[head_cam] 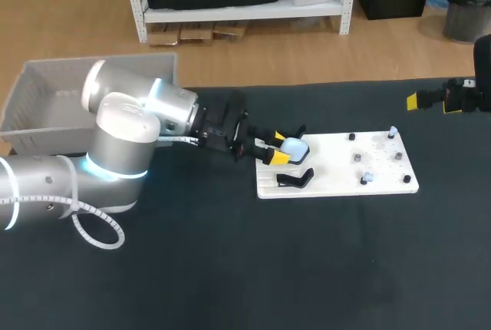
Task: Pick up each earbud case from the left stands, insert the matching earbuds, close the lid, and place the case in the box.
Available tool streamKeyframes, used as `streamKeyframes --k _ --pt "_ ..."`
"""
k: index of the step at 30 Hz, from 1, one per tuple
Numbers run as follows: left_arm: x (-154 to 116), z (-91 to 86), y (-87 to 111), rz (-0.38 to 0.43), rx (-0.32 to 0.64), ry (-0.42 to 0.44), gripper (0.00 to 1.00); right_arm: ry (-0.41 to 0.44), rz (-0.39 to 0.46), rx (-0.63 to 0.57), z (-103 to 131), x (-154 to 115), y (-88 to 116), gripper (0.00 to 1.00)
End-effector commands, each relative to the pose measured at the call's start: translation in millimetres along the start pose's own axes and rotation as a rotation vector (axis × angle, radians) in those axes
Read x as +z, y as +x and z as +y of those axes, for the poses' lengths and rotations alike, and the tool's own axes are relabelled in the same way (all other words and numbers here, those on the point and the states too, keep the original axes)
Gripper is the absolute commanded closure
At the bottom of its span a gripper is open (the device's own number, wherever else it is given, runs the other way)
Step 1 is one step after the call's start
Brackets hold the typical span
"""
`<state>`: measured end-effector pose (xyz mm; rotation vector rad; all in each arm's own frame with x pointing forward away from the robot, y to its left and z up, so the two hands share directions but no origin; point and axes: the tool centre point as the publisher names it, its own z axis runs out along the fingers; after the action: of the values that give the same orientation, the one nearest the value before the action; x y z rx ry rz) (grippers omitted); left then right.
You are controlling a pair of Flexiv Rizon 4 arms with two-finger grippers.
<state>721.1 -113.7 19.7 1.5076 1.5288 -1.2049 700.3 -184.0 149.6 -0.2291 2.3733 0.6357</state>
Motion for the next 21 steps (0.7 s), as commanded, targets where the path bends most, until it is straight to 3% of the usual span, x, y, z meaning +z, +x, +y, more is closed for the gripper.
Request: streamKeyframes --k 1,7,9,13,14,21 --pt "2 3.4 2.7 -0.004 0.003 0.001 0.54 -0.004 0.001 -0.001 -1 0 0 0.0" --pt "4 1.7 2.3 -0.009 0.001 -0.001 0.58 -0.004 0.001 -0.001 -1 0 0 0.0" --pt "4 1.2 2.3 -0.01 0.0 -0.002 0.65 -0.004 0.001 -0.001 -1 0 0 0.0" --pt "5 0.5 2.8 -0.013 0.001 -0.002 0.89 -0.004 0.001 -0.001 -1 0 0 0.0" --pt "5 -0.1 2.8 -0.014 0.001 -0.002 1.0 -0.004 0.001 -0.001 -1 0 0 0.0" --pt "-11 -14.6 -8.4 -0.038 0.039 -0.013 1.0 -0.004 0.001 -0.001 -1 0 0 0.0"
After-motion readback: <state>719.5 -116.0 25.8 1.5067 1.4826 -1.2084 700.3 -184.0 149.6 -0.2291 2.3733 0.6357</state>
